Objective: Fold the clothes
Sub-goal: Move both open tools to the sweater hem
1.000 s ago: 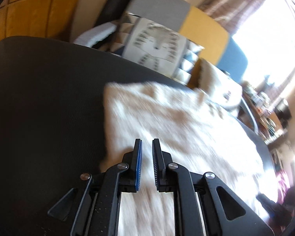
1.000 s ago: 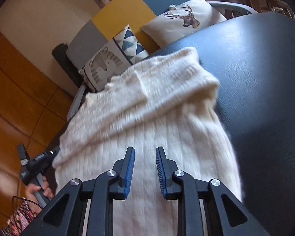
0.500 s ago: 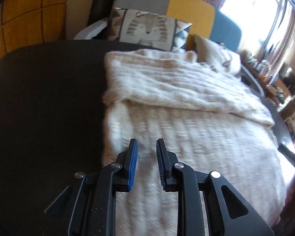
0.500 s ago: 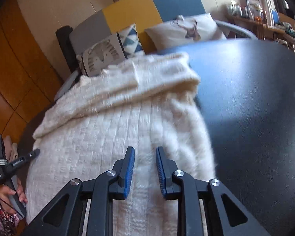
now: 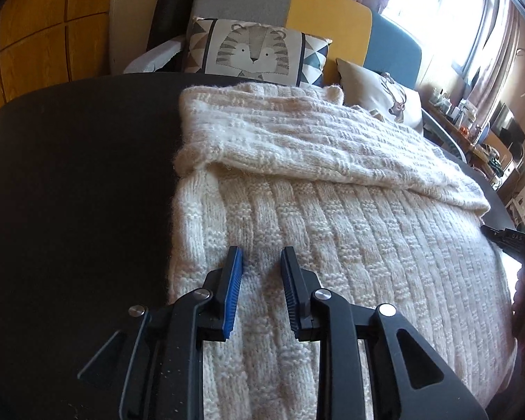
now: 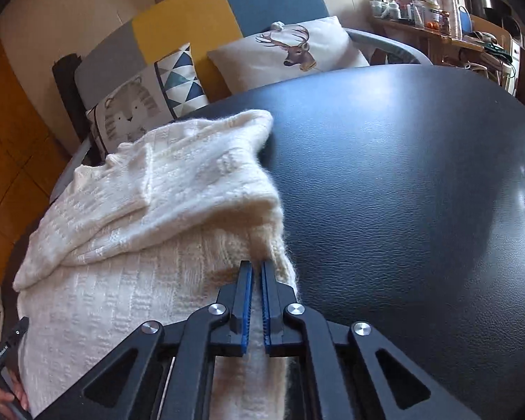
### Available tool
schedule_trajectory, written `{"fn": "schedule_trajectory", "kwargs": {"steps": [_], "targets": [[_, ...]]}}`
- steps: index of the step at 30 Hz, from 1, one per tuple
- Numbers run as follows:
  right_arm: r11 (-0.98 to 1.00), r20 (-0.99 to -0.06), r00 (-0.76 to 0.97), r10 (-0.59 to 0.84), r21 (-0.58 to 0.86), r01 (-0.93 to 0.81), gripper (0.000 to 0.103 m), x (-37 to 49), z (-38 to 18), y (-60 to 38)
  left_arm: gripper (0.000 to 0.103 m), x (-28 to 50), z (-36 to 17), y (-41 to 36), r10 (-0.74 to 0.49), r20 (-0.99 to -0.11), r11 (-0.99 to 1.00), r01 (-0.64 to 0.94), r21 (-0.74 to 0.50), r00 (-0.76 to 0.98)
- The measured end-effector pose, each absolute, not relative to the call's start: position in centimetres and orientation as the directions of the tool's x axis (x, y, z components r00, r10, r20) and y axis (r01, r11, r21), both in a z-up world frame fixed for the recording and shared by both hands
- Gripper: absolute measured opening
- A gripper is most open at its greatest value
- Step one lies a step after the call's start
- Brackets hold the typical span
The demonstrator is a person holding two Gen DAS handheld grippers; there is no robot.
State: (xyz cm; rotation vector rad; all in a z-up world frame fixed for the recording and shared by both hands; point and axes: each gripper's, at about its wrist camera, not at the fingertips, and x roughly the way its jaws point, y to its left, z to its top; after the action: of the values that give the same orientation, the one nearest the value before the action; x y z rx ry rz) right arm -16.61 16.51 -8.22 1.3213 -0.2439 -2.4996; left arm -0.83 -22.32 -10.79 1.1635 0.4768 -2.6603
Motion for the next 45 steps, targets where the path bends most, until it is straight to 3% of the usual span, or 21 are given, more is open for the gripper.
{"fn": "schedule_trajectory", "kwargs": {"steps": [6, 12, 15, 19, 24, 28, 37, 40, 41, 45], "targets": [[-0.909, -0.754, -0.507, -0.418, 0.343, 0.238, 0.006, -17.4, -6.5, 16.7, 0.026, -0.7, -11.0, -22.9, -0.037, -0.737, -0.928, 0.297, -0.226, -0.675], [-0.94, -0.798, -0.5, -0.337, 0.261, 0.218, 0.001, -18.9, -8.3, 16.3, 0.026, -1.0, -11.1, -22.9, -0.035, -0.738, -0.934, 0.285, -0.216, -0.673], [-0.947, -0.8, -0.508, -0.32, 0.259, 0.189, 0.005, -18.6, -7.8, 16.8, 0.026, -1.5, -11.0, -23.3, -0.013, -0.742, -0.939, 0.263, -0.221, -0.671], [-0.906, -0.75, -0.509, -0.422, 0.376, 0.196, 0.007, -14.8, -6.0, 17.2, 0.028, -1.5, -10.4, -24.4, 0.055, -0.739, -0.928, 0.24, -0.286, -0.671], [-0.884, -0.751, -0.471, -0.463, 0.356, 0.302, 0.007, -8.9, -5.5, 15.7, 0.028, 1.5, -8.1, -24.8, 0.09, -0.669, -0.907, 0.216, -0.36, -0.738], [-0.906, -0.786, -0.462, -0.412, 0.297, 0.302, 0.011, -6.7, -6.8, 15.3, 0.028, 3.1, -8.6, -23.9, 0.066, -0.709, -0.934, 0.207, -0.292, -0.702], [-0.895, -0.736, -0.51, -0.445, 0.348, 0.28, 0.008, -5.6, -8.0, 16.9, 0.028, 5.3, -10.3, -22.9, -0.042, -0.742, -0.985, 0.152, -0.081, -0.669], [-0.883, -0.737, -0.488, -0.469, 0.386, 0.266, 0.015, -5.3, -7.2, 17.1, 0.028, 6.8, -9.6, -23.6, 0.069, -0.735, -0.972, 0.122, -0.203, -0.674], [-0.871, -0.731, -0.475, -0.491, 0.412, 0.267, 0.022, -5.1, -7.0, 17.2, 0.028, 7.4, -9.4, -24.1, 0.11, -0.731, -0.96, 0.12, -0.255, -0.674], [-0.846, -0.72, -0.444, -0.533, 0.436, 0.308, 0.024, -3.0, -5.9, 18.7, 0.028, 10.2, -9.5, -25.8, 0.243, -0.722, -0.904, 0.119, -0.41, -0.648]]}}
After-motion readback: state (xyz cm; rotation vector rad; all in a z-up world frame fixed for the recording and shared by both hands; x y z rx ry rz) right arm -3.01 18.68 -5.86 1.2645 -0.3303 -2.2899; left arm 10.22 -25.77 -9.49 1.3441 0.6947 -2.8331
